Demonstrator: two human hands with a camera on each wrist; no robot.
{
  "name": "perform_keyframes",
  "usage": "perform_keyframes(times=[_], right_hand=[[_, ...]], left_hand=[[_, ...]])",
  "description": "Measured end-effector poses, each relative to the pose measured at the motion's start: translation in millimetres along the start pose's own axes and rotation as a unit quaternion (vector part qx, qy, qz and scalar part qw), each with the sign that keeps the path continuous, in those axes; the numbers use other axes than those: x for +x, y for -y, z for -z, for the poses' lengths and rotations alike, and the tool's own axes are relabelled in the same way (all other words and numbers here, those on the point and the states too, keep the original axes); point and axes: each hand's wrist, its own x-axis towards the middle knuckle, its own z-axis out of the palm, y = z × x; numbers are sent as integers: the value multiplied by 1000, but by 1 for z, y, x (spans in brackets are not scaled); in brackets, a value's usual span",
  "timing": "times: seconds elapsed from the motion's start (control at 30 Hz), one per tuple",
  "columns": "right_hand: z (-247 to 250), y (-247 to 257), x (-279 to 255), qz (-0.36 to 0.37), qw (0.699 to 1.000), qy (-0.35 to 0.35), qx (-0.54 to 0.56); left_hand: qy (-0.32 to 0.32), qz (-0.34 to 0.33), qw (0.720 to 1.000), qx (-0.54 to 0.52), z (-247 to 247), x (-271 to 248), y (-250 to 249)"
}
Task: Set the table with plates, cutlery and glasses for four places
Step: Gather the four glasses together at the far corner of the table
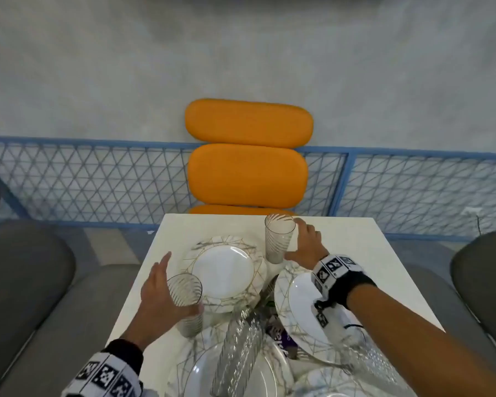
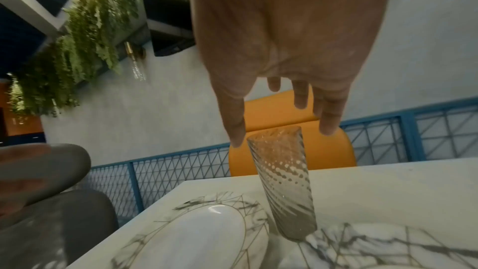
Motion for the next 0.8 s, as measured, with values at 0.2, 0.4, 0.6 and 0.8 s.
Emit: perform_keyframes(times=[0.2, 0.4, 0.6, 0.8], right_hand=[[-19, -6, 61, -58, 996, 21, 70], [-35, -28, 101, -38, 985, 56, 157], [-1, -76, 117, -7, 950, -15, 312], [77, -172, 129, -39, 926, -118, 356]], left_hand=[[-14, 81, 997, -14, -27, 9, 14], [-89, 74, 993, 21, -15, 17, -15], [-99, -36, 994, 17, -16, 71, -136], [47, -95, 989, -105, -135, 148, -251]])
